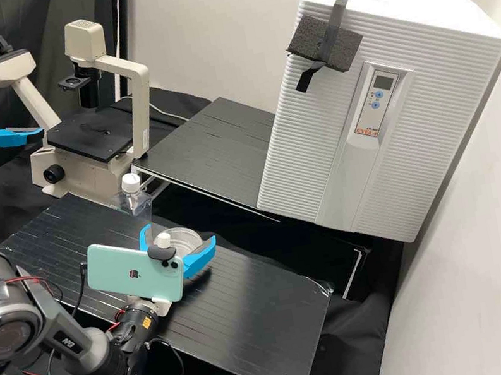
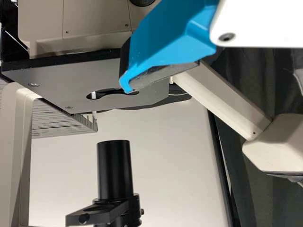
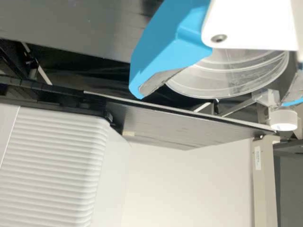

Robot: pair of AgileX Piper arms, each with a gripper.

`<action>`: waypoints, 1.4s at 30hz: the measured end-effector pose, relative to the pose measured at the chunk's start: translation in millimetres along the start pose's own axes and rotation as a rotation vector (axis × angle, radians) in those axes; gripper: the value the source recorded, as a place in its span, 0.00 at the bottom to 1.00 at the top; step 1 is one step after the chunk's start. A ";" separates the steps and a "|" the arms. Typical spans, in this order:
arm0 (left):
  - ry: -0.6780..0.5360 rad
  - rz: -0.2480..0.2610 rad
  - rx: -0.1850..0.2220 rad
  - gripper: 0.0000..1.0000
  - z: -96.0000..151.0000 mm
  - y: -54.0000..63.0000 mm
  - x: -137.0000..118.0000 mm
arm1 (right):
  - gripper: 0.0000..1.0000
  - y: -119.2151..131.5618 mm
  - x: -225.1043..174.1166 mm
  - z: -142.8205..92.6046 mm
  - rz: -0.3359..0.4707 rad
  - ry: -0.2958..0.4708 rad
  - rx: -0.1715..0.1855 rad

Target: Close the petri dish lid.

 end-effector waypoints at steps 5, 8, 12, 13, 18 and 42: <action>0.000 0.000 0.000 1.00 0.0 0.0 0.0 | 0.00 4.1 -2.8 3.2 0.022 -0.014 -0.005; 0.000 0.000 0.000 1.00 0.0 0.0 0.0 | 0.00 7.7 -5.9 0.3 0.037 -0.003 -0.007; 0.000 0.000 0.000 1.00 0.0 0.0 0.0 | 0.00 10.8 -10.0 -1.8 0.041 -0.008 0.001; 0.000 0.000 0.000 1.00 0.0 0.0 0.0 | 0.00 10.9 -10.6 -2.2 0.038 -0.007 0.008; 0.000 0.000 0.000 1.00 0.0 0.0 0.0 | 0.00 11.8 -13.7 -4.5 0.027 -0.003 0.020; 0.000 0.000 0.000 1.00 0.0 0.0 0.0 | 0.00 5.1 -11.5 -15.2 -0.028 0.067 -0.001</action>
